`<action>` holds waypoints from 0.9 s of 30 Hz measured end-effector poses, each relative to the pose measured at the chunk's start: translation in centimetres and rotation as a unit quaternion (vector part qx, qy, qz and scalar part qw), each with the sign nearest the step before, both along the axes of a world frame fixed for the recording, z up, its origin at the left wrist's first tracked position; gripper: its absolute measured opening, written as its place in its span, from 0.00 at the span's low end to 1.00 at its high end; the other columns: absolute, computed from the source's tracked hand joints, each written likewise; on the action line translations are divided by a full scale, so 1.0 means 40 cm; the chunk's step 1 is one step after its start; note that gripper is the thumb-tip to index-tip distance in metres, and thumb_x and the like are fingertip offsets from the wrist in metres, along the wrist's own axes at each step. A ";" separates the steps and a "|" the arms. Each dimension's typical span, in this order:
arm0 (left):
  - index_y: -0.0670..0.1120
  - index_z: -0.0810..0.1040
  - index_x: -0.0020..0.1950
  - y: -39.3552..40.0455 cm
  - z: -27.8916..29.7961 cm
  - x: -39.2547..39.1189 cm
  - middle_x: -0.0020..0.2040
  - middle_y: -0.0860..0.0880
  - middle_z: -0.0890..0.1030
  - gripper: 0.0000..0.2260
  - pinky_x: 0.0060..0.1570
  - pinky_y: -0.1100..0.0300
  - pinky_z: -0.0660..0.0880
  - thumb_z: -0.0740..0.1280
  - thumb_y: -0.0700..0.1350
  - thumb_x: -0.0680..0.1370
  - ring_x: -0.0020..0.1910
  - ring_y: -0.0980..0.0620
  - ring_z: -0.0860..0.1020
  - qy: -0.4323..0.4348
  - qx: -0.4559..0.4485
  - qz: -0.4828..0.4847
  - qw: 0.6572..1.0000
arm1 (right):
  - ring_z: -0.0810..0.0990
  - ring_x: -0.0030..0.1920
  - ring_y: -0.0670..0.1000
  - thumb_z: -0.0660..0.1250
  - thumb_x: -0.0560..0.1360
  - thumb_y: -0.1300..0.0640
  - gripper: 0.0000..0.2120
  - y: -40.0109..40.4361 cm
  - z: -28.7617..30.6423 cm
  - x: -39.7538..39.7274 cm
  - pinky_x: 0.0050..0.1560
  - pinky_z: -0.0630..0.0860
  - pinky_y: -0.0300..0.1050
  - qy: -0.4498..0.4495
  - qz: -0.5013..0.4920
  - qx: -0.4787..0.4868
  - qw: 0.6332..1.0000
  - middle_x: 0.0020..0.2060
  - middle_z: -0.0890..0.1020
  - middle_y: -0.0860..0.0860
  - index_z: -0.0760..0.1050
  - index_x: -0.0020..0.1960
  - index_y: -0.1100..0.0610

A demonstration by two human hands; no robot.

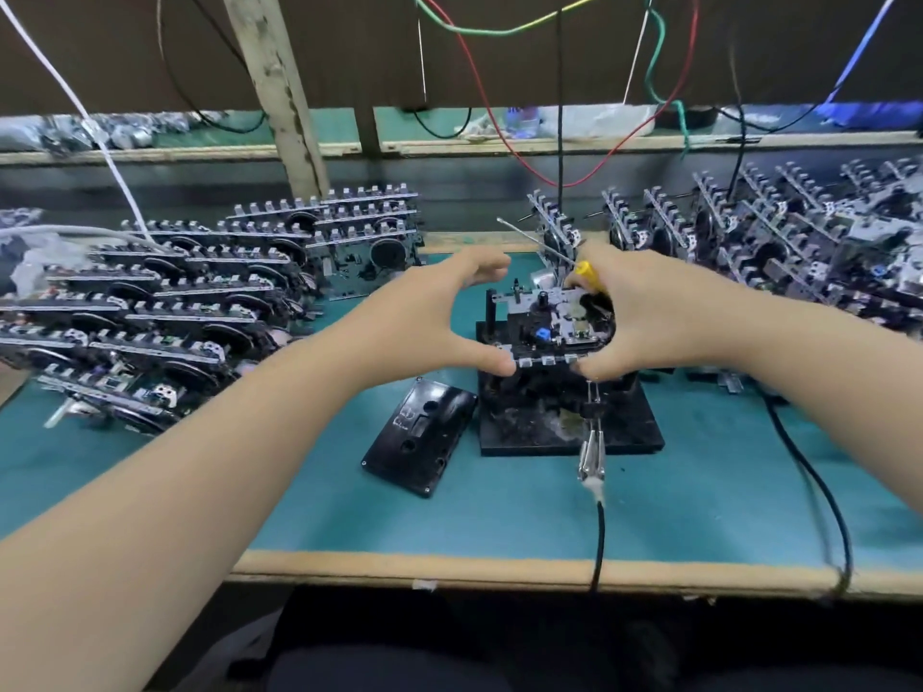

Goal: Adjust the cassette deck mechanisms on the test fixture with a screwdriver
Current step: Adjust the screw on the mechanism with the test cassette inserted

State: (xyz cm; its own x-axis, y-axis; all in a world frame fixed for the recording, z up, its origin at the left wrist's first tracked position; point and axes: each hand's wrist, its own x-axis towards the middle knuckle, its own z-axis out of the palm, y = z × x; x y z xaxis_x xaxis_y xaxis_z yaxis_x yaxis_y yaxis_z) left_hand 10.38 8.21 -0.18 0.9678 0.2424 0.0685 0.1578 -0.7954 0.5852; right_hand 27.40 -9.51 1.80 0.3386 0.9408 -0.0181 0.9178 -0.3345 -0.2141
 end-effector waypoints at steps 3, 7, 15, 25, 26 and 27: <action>0.56 0.63 0.78 0.010 0.008 0.010 0.73 0.62 0.71 0.46 0.73 0.63 0.62 0.80 0.59 0.64 0.72 0.67 0.66 0.003 -0.013 0.006 1.000 | 0.79 0.45 0.57 0.78 0.61 0.43 0.29 0.004 0.010 0.008 0.41 0.78 0.55 0.001 0.003 0.020 1.000 0.53 0.79 0.55 0.60 0.46 0.49; 0.57 0.59 0.80 0.017 0.013 0.025 0.70 0.64 0.74 0.48 0.64 0.69 0.59 0.80 0.58 0.65 0.69 0.70 0.66 0.031 0.023 0.017 0.999 | 0.76 0.39 0.54 0.79 0.63 0.42 0.33 0.014 -0.008 0.010 0.35 0.73 0.50 -0.032 0.012 -0.011 0.999 0.42 0.76 0.52 0.59 0.51 0.53; 0.62 0.57 0.79 0.028 0.038 0.038 0.69 0.66 0.75 0.46 0.61 0.66 0.65 0.78 0.61 0.67 0.67 0.63 0.70 0.045 0.071 0.012 0.996 | 0.79 0.47 0.56 0.78 0.60 0.36 0.35 0.021 -0.002 0.023 0.46 0.78 0.54 0.009 -0.001 -0.003 1.000 0.52 0.80 0.54 0.61 0.52 0.53; 0.52 0.62 0.78 0.017 0.030 0.053 0.71 0.59 0.74 0.44 0.58 0.73 0.61 0.79 0.58 0.67 0.66 0.64 0.71 0.085 0.059 0.013 0.995 | 0.80 0.54 0.51 0.82 0.56 0.36 0.44 -0.019 0.061 0.069 0.51 0.77 0.47 -0.003 -0.009 -0.127 0.992 0.60 0.79 0.47 0.59 0.59 0.49; 0.52 0.63 0.77 0.015 0.030 0.050 0.71 0.60 0.74 0.43 0.55 0.76 0.61 0.79 0.58 0.67 0.65 0.65 0.72 0.086 0.050 0.017 0.995 | 0.79 0.59 0.51 0.83 0.57 0.38 0.43 -0.028 0.068 0.078 0.56 0.76 0.48 -0.004 -0.009 -0.125 0.992 0.65 0.77 0.46 0.60 0.59 0.49; 0.53 0.63 0.77 0.011 0.032 0.047 0.71 0.60 0.74 0.42 0.53 0.78 0.60 0.79 0.57 0.67 0.64 0.66 0.72 0.087 0.041 0.022 0.995 | 0.77 0.63 0.51 0.83 0.58 0.40 0.41 -0.034 0.070 0.084 0.58 0.73 0.46 0.000 -0.009 -0.120 0.993 0.69 0.75 0.44 0.61 0.59 0.49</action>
